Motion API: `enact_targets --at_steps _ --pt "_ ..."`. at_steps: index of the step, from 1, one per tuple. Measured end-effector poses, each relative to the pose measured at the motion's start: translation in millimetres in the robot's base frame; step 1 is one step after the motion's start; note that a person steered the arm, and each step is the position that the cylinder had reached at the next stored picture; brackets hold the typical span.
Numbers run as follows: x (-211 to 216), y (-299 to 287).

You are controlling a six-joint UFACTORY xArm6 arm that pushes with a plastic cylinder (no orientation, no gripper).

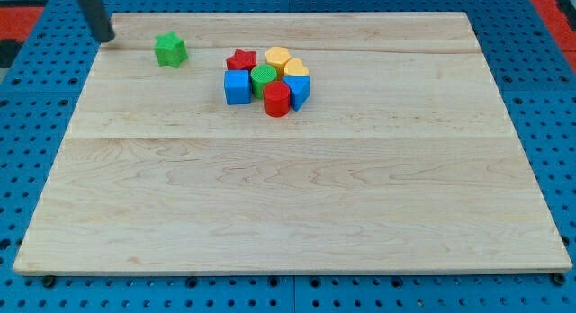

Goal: Move the green star diagonally bottom left to the blue cube

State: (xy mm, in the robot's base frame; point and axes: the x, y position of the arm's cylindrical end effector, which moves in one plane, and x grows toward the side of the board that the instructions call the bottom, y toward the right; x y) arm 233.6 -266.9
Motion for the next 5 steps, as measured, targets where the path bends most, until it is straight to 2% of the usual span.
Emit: enact_targets --at_steps 1,3,5 --pt "-11 57" --pt "24 78" --pt "49 128"
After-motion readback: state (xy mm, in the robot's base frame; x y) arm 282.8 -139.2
